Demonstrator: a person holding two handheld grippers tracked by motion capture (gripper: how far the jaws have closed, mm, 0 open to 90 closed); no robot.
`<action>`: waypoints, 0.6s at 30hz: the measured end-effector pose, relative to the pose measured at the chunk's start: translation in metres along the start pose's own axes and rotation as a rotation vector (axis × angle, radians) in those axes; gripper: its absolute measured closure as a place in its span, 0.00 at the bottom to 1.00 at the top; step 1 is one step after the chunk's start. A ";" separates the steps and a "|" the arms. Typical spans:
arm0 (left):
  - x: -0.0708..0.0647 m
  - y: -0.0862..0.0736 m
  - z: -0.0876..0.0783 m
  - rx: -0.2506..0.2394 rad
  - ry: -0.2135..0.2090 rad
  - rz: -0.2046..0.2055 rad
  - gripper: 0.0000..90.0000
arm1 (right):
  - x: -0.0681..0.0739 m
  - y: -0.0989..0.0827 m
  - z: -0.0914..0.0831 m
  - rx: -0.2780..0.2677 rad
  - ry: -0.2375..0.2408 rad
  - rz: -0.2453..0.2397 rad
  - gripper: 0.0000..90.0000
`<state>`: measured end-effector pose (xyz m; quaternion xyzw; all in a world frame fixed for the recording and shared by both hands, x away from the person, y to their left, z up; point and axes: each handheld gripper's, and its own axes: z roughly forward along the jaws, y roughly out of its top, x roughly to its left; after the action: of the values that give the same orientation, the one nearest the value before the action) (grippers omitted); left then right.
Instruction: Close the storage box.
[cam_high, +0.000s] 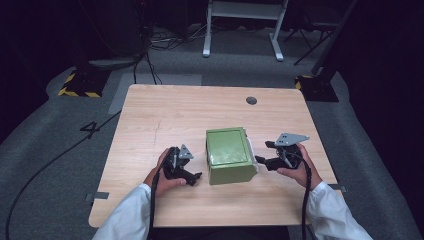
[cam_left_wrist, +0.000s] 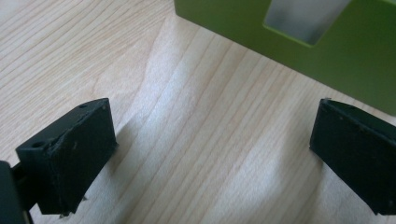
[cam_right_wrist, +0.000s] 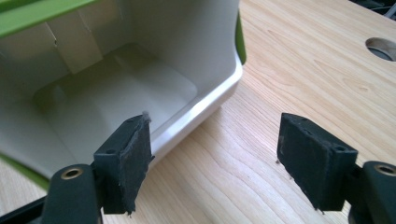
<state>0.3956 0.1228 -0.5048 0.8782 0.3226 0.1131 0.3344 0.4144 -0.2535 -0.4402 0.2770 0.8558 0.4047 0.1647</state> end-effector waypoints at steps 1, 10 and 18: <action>0.001 -0.001 -0.001 -0.002 0.002 0.008 0.00 | -0.001 -0.001 -0.002 -0.002 0.000 0.002 0.29; 0.000 -0.010 -0.008 -0.003 0.007 -0.005 0.00 | -0.014 -0.011 -0.022 0.012 -0.072 -0.017 0.30; -0.001 -0.011 -0.009 -0.003 0.011 -0.008 0.00 | -0.027 -0.030 -0.032 0.032 -0.104 0.008 0.29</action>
<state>0.3854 0.1333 -0.5050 0.8758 0.3281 0.1170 0.3342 0.4092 -0.3044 -0.4421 0.3036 0.8513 0.3768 0.2028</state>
